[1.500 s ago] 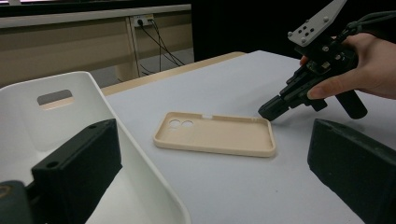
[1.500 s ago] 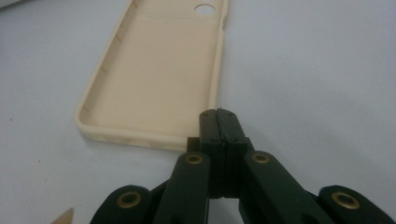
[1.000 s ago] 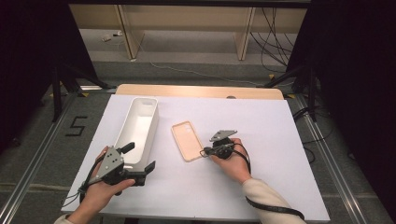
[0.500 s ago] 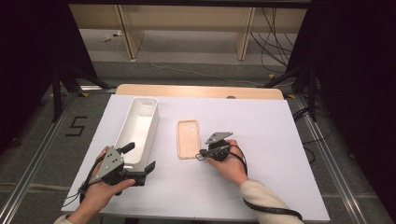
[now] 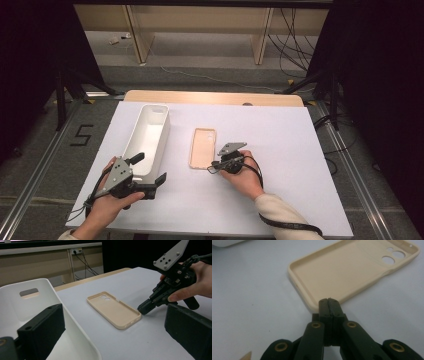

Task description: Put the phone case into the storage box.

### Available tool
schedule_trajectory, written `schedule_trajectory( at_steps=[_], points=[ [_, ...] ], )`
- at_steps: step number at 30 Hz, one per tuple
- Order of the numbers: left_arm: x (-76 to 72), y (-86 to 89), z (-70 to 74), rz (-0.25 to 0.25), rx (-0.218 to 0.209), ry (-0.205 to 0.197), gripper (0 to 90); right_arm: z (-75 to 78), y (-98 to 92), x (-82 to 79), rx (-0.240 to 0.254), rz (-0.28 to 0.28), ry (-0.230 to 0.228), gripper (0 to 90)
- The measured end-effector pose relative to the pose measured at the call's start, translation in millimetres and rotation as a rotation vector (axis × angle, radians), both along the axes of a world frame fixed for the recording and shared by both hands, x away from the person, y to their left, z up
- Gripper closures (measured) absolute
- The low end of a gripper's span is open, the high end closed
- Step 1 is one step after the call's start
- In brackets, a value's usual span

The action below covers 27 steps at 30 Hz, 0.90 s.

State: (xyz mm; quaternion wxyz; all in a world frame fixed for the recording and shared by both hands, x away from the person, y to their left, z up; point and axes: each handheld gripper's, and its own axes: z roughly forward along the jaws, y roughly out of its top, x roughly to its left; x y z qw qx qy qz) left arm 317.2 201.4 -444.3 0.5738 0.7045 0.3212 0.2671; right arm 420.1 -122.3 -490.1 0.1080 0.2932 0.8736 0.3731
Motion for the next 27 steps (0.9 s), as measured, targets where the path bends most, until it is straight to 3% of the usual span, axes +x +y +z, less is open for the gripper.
schedule_trajectory(
  at_steps=[10, 11, 15, 19, 20, 21, 27],
  points=[
    [0.6, -0.2, -0.3, -0.004, -0.002, -0.005, 2.6, 2.7, -2.9, 0.7, 0.02, -0.009, -0.029, 90.0],
    [0.7, -0.1, -0.3, -0.005, -0.001, -0.006, 2.6, 3.2, -3.8, 1.6, 0.027, -0.011, -0.052, 89.1],
    [-0.1, 0.2, 0.1, -0.001, 0.003, -0.001, 2.6, 8.7, -8.6, 2.0, 0.039, -0.025, -0.042, 85.4],
    [0.6, -0.2, -0.2, -0.004, -0.002, -0.004, 2.6, 15.1, -17.3, 2.0, 0.094, -0.039, -0.075, 69.9],
    [0.6, -0.2, -0.2, -0.004, -0.002, -0.004, 2.6, 15.1, -17.3, 2.0, 0.094, -0.039, -0.075, 69.9],
    [1.0, -0.2, -0.2, -0.005, 0.001, -0.005, 2.6, 17.7, -20.5, 0.7, 0.118, -0.042, -0.076, 60.0],
    [1.5, -1.3, 0.1, 0.0, 0.01, 0.0, 2.5, 24.8, -29.8, -4.0, 0.203, -0.044, -0.117, 35.1]
  ],
)
